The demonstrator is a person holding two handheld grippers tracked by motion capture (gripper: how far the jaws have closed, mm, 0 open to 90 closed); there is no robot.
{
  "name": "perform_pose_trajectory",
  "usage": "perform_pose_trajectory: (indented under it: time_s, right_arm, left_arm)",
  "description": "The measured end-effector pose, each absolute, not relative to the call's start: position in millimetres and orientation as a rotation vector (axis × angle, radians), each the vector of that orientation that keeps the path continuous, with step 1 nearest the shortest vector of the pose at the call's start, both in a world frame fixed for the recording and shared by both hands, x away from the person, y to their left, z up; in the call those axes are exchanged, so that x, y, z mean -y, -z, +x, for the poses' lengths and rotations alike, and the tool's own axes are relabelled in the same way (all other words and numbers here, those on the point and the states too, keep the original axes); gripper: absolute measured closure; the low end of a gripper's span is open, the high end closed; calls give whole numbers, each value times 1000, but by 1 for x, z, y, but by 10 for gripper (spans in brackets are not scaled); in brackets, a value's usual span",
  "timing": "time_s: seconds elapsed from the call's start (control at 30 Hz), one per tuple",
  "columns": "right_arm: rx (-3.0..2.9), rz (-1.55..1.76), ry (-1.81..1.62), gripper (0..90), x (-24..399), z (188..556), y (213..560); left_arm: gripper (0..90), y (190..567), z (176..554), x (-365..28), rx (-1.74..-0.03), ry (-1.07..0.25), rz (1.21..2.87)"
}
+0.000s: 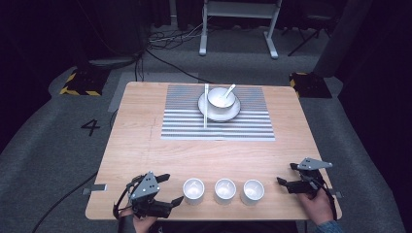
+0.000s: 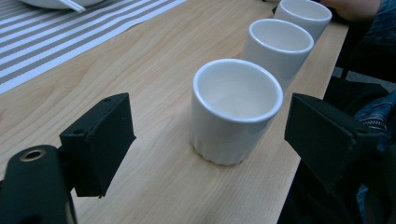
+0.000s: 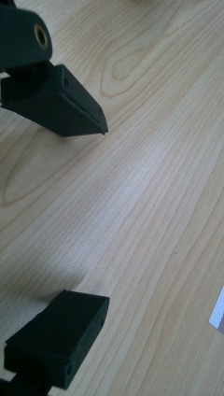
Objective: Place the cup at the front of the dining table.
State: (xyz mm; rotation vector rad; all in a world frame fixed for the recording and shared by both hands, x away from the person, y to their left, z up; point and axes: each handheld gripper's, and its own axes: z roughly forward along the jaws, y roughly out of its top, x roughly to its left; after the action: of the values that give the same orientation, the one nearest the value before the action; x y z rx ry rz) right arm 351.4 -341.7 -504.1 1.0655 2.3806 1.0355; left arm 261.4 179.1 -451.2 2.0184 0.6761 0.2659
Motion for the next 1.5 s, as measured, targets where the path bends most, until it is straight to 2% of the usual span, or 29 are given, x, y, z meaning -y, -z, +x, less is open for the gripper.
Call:
perform_pose_trajectory:
  time_s: [0.47, 0.77, 1.5]
  right_arm:
    - [-2368, 1083, -1030, 145, 341, 351, 504]
    - [-2366, 1086, -1030, 145, 341, 351, 504]
    - [-2366, 1086, -1029, 145, 341, 351, 504]
  left_arm:
    - [171, 460, 270, -153, -644, -262, 1967]
    - [160, 474, 277, -141, -629, -203, 1971]
    - [182, 500, 287, -123, -682, -165, 2108]
